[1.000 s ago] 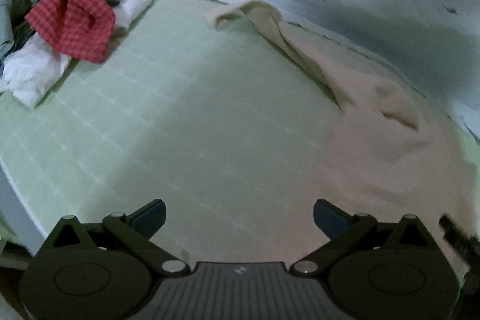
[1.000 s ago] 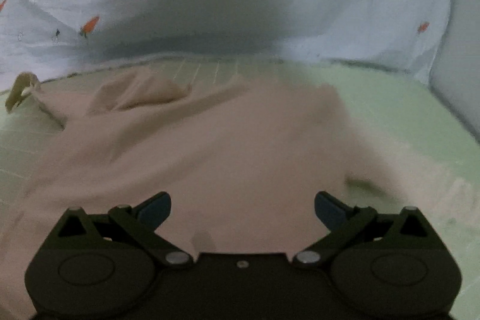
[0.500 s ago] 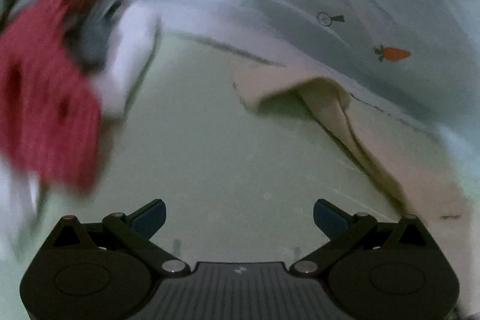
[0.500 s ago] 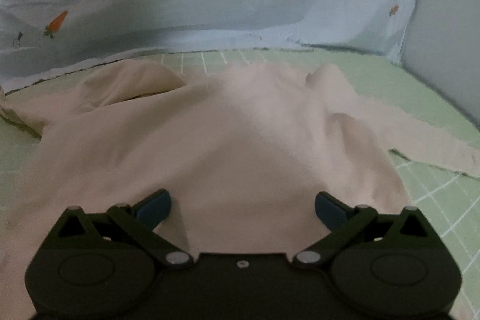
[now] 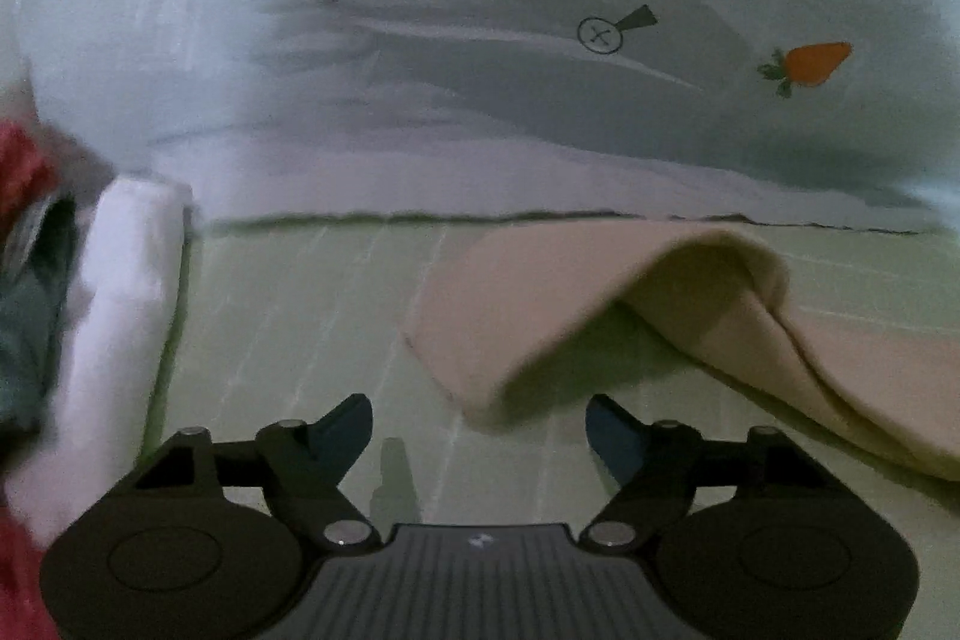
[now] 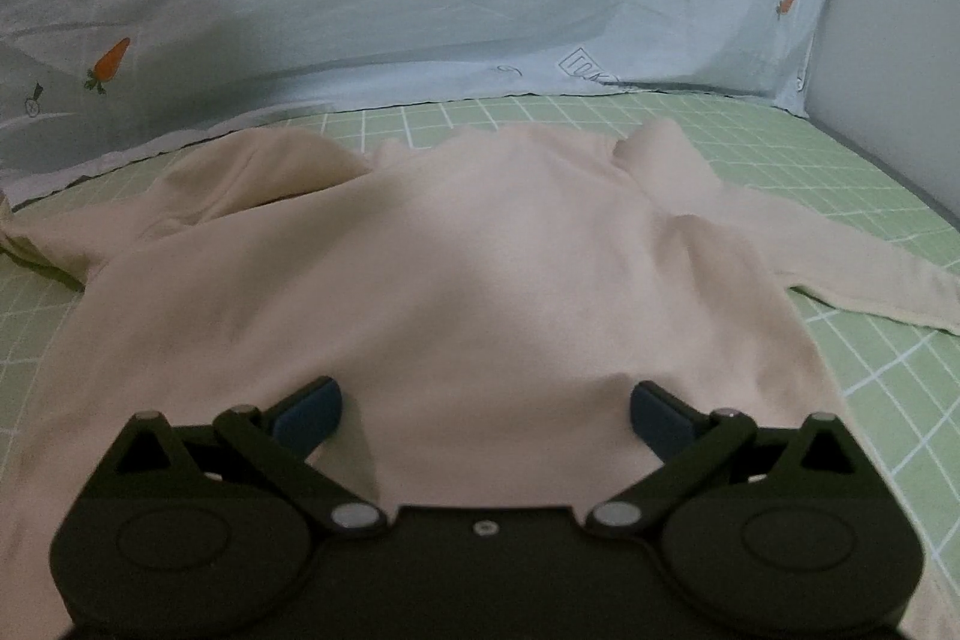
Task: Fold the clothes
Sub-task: 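Release the sweater and hold both tools above the flattened sweater, then grasp the beige sweater's sleeve cuff with the left gripper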
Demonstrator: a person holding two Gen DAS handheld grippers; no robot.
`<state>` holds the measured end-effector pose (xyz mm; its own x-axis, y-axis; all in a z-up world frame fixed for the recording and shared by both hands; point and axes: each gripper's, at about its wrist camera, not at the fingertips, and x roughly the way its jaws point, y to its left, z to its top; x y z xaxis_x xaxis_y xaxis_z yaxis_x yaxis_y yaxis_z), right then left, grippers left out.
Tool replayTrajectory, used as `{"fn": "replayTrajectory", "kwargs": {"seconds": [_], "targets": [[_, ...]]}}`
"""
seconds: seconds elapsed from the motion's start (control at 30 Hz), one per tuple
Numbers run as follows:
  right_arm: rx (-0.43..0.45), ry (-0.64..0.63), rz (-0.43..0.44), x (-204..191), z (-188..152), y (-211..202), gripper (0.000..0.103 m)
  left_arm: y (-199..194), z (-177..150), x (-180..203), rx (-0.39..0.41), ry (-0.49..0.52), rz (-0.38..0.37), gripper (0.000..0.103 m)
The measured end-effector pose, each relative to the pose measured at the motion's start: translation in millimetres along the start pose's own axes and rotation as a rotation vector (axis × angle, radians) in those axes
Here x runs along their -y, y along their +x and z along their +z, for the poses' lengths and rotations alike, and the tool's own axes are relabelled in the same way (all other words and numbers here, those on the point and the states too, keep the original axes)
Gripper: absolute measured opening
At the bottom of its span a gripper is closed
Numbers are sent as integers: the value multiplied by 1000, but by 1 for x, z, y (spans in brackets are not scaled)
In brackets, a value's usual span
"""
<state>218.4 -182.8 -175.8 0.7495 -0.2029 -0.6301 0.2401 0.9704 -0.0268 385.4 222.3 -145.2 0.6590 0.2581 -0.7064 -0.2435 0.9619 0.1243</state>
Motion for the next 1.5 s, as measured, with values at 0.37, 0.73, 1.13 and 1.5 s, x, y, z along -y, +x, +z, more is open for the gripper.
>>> {"fn": "replayTrajectory", "kwargs": {"seconds": [0.37, 0.73, 1.13, 1.5], "targets": [[1, 4, 8, 2, 0, 0, 103, -13, 7, -29, 9, -148, 101, 3], [0, 8, 13, 3, 1, 0, 103, -136, -72, -50, 1, -42, 215, 3], [1, 16, 14, 2, 2, 1, 103, -177, -162, -51, -225, -132, 58, 16], [1, 16, 16, 2, 2, 1, 103, -179, -165, -117, -178, -603, -130, 49]]}}
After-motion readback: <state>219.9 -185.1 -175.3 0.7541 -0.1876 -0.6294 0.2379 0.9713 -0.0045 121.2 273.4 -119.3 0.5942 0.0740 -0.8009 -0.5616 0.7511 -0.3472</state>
